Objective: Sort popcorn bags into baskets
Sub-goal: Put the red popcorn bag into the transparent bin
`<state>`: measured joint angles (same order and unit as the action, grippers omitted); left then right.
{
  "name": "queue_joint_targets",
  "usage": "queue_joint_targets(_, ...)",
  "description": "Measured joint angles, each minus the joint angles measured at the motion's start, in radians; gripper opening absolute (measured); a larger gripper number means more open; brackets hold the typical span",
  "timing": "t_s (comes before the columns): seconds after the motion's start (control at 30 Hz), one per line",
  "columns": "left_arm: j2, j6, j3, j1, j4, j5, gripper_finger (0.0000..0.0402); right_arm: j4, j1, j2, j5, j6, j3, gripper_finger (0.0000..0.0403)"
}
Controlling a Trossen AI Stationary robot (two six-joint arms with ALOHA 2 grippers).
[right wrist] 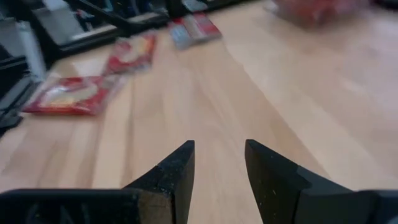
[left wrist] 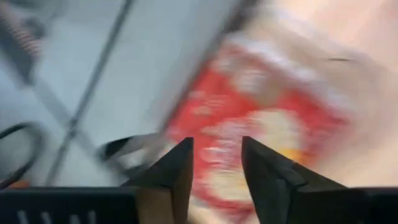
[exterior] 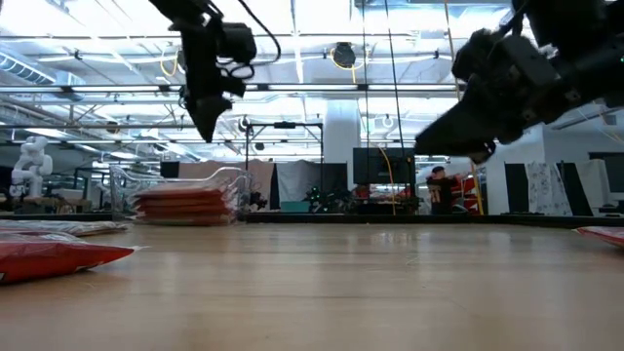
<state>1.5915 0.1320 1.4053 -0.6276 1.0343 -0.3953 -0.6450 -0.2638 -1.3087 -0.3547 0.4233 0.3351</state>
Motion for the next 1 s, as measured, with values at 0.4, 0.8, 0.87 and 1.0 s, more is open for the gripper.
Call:
queue_joint_targets(0.4, -0.32, -0.359, -0.446, 0.505, -0.47, 0.076, 0.0108, 0.463, -0.107, 0.0, 0.02, 0.168, 0.163, 0.0137)
queue_joint_targets(0.8, -0.198, -0.519, -0.661, 1.048, -1.224, -0.152, 0.0108, 1.384, -0.177, 0.001, 0.139, 0.336, 0.558, 0.0138)
queue_joint_targets(0.87, -0.154, -0.52, -0.662, 1.1, -1.289, -0.198, 0.0108, 1.42, -0.184, 0.001, 0.189, 0.299, 0.57, 0.0144)
queue_joint_targets(1.0, -0.053, -0.534, -0.644, 1.166, -1.422, -0.247, 0.0108, 1.486, -0.186, -0.006, 0.279, 0.233, 0.572, 0.0172)
